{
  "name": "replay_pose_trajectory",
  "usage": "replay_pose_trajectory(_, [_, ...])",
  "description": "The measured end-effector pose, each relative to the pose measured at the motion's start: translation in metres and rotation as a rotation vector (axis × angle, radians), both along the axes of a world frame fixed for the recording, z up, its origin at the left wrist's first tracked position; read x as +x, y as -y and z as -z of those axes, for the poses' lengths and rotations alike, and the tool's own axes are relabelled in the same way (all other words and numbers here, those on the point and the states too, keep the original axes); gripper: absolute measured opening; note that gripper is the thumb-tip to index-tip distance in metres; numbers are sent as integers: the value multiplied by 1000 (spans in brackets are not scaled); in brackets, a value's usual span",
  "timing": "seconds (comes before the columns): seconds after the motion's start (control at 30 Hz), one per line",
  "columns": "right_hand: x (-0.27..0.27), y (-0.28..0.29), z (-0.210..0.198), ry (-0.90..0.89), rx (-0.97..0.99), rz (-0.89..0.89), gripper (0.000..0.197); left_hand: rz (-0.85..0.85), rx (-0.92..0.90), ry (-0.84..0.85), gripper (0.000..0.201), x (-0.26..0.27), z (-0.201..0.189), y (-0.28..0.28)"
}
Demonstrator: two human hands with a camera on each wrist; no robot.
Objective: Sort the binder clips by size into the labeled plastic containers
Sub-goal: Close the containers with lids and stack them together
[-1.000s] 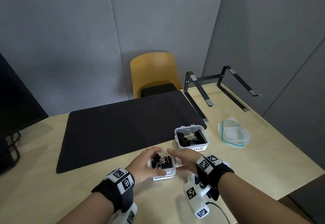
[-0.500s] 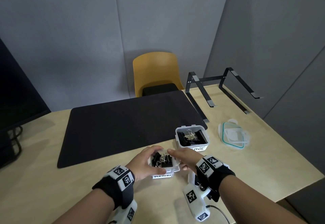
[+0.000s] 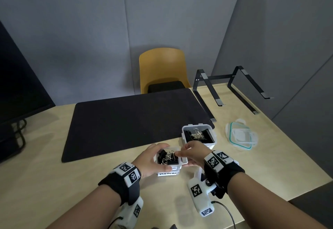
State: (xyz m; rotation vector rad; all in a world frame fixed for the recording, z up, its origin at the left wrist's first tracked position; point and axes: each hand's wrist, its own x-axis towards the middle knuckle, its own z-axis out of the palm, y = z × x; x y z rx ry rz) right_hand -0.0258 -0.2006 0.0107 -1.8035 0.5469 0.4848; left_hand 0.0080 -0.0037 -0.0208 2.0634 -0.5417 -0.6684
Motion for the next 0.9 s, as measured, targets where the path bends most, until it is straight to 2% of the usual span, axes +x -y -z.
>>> replay_pose_trajectory(0.1, [-8,5,-1,-2,91,21,24,-42,-15,-23,73,-3,1,0])
replay_pose_trajectory(0.17, [-13,7,3,33,17,-15,14,-91,-45,-39,74,-6,1,0])
replay_pose_trajectory(0.27, [-19,12,5,123,-454,-274,20,-103,-66,-35,65,-8,2,-1])
replay_pose_trajectory(0.33, [-25,18,1,132,-622,-368,24,-96,-76,-34,62,-10,1,-1])
replay_pose_trajectory(0.47, [-41,40,-9,79,-670,-371,39,-115,-105,-40,63,-13,2,-2])
replay_pose_trajectory(0.7, [-72,52,-1,-109,-802,-522,85,-108,-110,-54,73,-12,3,-2])
replay_pose_trajectory(0.9, [-83,45,3,-57,-794,-453,83,-153,-70,-57,97,-11,1,-1])
